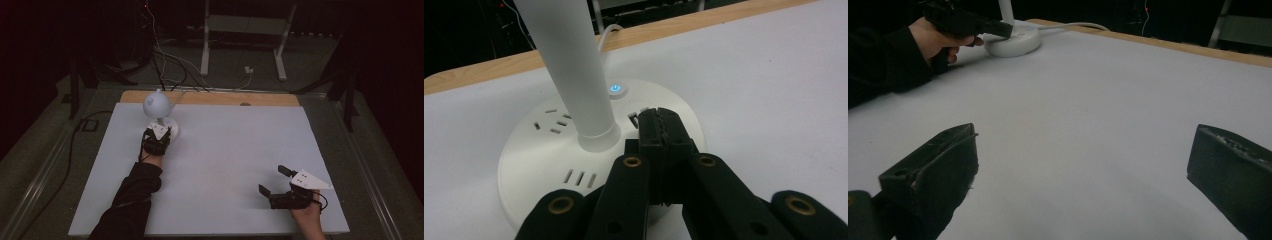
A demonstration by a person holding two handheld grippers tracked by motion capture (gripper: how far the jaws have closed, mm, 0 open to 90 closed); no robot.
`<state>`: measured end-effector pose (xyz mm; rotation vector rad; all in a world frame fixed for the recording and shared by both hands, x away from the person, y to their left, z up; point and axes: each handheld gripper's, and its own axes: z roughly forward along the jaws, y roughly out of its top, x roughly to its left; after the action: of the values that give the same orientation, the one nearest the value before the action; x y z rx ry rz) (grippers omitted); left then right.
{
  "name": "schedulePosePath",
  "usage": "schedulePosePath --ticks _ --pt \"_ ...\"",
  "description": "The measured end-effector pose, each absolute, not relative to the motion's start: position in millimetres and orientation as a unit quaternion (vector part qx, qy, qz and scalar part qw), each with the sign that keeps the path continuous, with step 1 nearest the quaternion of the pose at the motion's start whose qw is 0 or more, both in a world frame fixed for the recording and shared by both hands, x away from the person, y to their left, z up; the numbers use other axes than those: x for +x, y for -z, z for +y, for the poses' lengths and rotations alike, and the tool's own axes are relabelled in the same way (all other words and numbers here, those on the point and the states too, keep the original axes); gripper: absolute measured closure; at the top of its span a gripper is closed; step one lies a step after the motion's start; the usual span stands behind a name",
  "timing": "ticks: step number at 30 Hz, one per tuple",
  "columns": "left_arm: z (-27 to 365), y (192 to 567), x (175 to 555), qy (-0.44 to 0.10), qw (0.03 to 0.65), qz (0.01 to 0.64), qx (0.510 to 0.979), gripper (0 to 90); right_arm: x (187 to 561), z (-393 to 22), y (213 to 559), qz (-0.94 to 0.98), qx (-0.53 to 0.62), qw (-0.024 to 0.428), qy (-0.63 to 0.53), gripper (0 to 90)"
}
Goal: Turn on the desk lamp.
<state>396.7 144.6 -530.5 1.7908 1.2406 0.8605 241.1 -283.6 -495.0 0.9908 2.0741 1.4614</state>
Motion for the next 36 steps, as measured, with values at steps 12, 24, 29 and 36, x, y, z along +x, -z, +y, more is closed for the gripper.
schedulePosePath --ticks 12,24,29,36 --pt "144 530 398 -0.331 0.387 0.491 0.707 90.0 241 -283 496 0.746 0.357 0.206 -0.523 0.0" --pt "140 518 390 -0.348 0.408 0.486 0.69 90.0 241 -285 495 0.743 0.358 0.208 -0.525 0.0" --pt "135 512 385 -0.344 0.415 0.495 0.682 82.9 241 -284 494 0.743 0.357 0.208 -0.525 0.0" --pt "132 508 381 -0.344 0.409 0.521 0.665 52.7 241 -285 495 0.743 0.359 0.207 -0.526 0.0"
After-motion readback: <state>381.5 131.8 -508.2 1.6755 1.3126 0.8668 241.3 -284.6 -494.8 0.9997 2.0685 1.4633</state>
